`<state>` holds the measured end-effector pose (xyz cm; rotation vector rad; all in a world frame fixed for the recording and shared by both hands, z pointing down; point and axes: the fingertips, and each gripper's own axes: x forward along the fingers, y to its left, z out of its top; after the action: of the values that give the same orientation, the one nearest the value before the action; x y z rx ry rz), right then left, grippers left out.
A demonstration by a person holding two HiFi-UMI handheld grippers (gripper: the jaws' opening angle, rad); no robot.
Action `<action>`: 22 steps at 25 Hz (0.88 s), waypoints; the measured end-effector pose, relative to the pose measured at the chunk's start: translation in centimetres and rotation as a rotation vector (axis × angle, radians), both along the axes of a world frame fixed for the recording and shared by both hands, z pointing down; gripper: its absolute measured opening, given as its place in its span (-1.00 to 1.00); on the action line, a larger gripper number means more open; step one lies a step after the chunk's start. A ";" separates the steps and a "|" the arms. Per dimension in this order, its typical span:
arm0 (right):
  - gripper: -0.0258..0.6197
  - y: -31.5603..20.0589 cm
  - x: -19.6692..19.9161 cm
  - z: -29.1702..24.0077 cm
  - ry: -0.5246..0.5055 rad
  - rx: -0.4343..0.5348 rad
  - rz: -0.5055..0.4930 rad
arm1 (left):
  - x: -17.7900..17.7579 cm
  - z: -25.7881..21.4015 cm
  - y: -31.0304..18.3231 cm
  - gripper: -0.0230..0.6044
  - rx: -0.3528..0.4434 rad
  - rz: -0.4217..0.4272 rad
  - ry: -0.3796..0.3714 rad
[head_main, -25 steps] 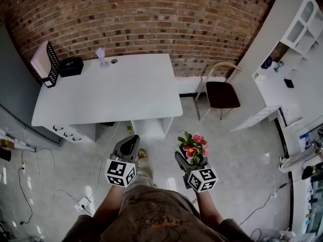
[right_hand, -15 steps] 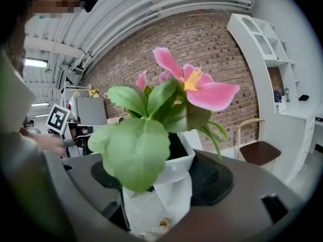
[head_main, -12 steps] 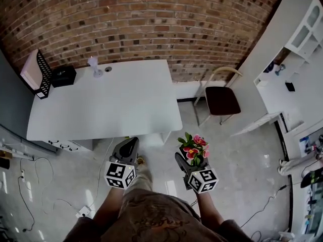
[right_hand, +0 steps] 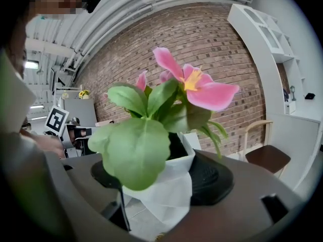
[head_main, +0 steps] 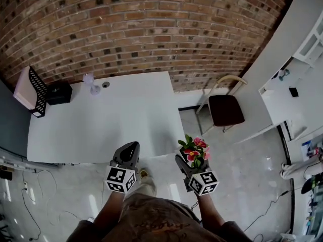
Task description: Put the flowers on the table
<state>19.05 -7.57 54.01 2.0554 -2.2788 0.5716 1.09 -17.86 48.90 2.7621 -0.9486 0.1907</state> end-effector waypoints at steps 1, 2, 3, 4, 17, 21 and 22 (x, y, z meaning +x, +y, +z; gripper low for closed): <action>0.18 -1.2 0.1 -0.1 0.001 0.003 -0.002 | 0.1 -0.1 -1.1 -0.86 -0.001 0.000 0.000; 0.18 -2.3 0.2 -0.3 0.003 0.006 -0.005 | 0.2 -0.1 -2.1 -0.86 -0.001 0.000 0.000; 0.18 -3.5 0.3 -0.4 0.005 0.008 -0.006 | 0.3 -0.2 -3.2 -0.86 -0.002 0.000 0.000; 0.18 -4.6 0.4 -0.6 0.007 0.010 -0.007 | 0.4 -0.4 -4.2 -0.86 -0.003 0.001 0.000; 0.18 -14.4 2.4 -1.9 0.028 0.010 -0.005 | 3.0 -1.3 -13.9 -0.86 -0.005 0.026 0.017; 0.18 -16.4 2.9 -1.6 0.026 0.009 -0.029 | 3.0 -0.9 -15.6 -0.86 -0.010 -0.001 0.014; 0.18 -16.9 3.0 -1.5 0.024 0.008 -0.036 | 3.0 -0.7 -16.0 -0.86 -0.011 -0.010 0.012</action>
<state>22.04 -24.49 52.49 2.0088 -2.3036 0.5333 4.06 -33.85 48.15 2.7446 -0.9551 0.1778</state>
